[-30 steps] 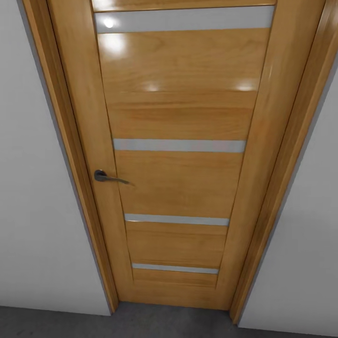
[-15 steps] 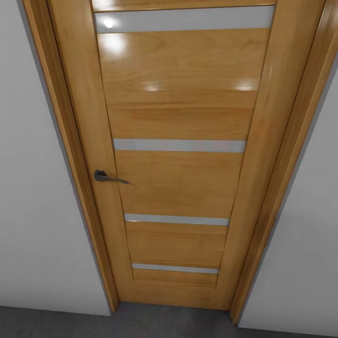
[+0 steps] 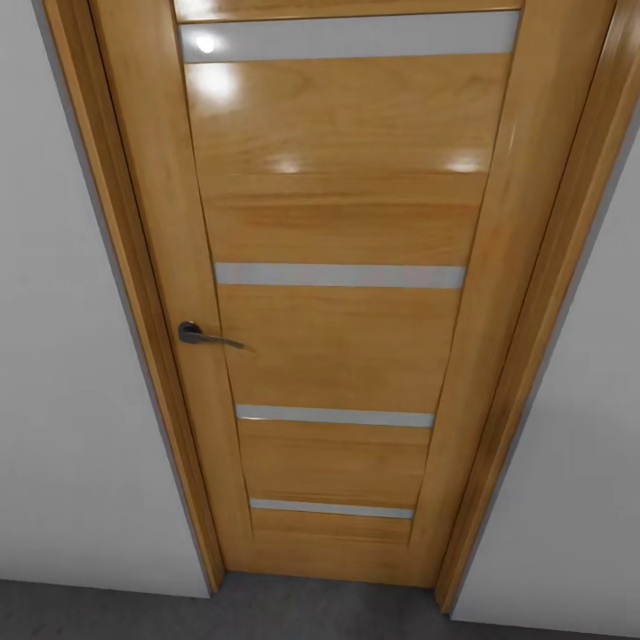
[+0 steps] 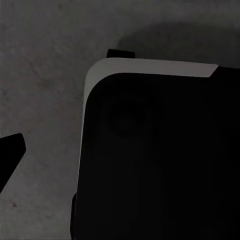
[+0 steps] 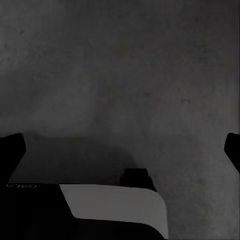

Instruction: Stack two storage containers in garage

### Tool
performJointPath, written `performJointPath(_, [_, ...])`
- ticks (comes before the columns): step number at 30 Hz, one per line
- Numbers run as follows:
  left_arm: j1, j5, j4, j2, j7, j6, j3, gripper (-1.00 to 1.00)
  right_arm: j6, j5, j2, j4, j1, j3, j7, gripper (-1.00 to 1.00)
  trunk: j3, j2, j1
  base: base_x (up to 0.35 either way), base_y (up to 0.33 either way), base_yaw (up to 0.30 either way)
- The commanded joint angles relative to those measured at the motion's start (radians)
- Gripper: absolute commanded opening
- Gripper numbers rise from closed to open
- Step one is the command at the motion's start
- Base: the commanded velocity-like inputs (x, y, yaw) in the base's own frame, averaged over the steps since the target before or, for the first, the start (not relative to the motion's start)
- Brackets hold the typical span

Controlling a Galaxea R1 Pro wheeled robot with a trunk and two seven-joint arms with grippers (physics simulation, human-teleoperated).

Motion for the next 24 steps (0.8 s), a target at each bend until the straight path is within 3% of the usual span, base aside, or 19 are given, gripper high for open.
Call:
performJointPath(1, [0.000, 0.009, 0.000, 0.000, -0.001, -0.002, 0.002, 1.00, 0.016, 0.002, 0.000, -0.028, -0.005, 0.000, -0.004, 1.00, -0.001, -0.001, 0.000, 0.000, 0.000, 0.000])
performJointPath(5, [0.000, 0.010, 0.001, 0.000, -0.001, 0.001, 0.002, 1.00, 0.036, 0.002, 0.001, -0.072, -0.049, 0.000, -0.056, 1.00, -0.001, -0.001, 0.000, 0.000, 0.000, 0.000])
performJointPath(10, [0.000, 0.010, 0.001, 0.000, -0.001, 0.001, 0.002, 1.00, 0.024, 0.001, 0.008, -0.101, -0.072, 0.002, -0.069, 1.00, -0.001, -0.001, 0.000, 0.000, 0.000, 0.000])
performJointPath(15, [0.000, 0.010, 0.001, 0.001, -0.001, 0.001, 0.002, 1.00, -0.005, 0.014, 0.052, -0.132, -0.082, 0.020, -0.073, 1.00, -0.001, -0.001, 0.000, 0.000, 0.000, 0.000])
performJointPath(17, [0.000, 0.010, 0.001, 0.001, -0.001, 0.001, 0.002, 1.00, -0.007, 0.048, 0.072, -0.139, -0.098, 0.050, -0.076, 1.00, -0.001, -0.001, 0.000, 0.000, 0.000, 0.000])
performJointPath(20, [0.000, 0.010, 0.001, 0.001, -0.001, 0.001, 0.003, 1.00, 0.011, 0.168, 0.148, -0.147, -0.145, 0.125, -0.114, 1.00, -0.001, -0.001, 0.000, 0.000, 0.000, 0.000])
performJointPath(21, [0.000, 0.010, 0.001, 0.001, -0.001, 0.001, 0.003, 1.00, 0.024, 0.207, 0.155, -0.149, -0.159, 0.142, -0.142, 1.00, -0.001, -0.001, 0.000, 0.000, 0.000, 0.000])
performJointPath(24, [0.000, 0.010, 0.001, 0.001, -0.001, 0.001, 0.002, 1.00, 0.066, 0.258, 0.155, -0.162, -0.215, 0.170, -0.200, 1.00, -0.001, -0.001, 0.000, 0.000, 0.000, 0.000])
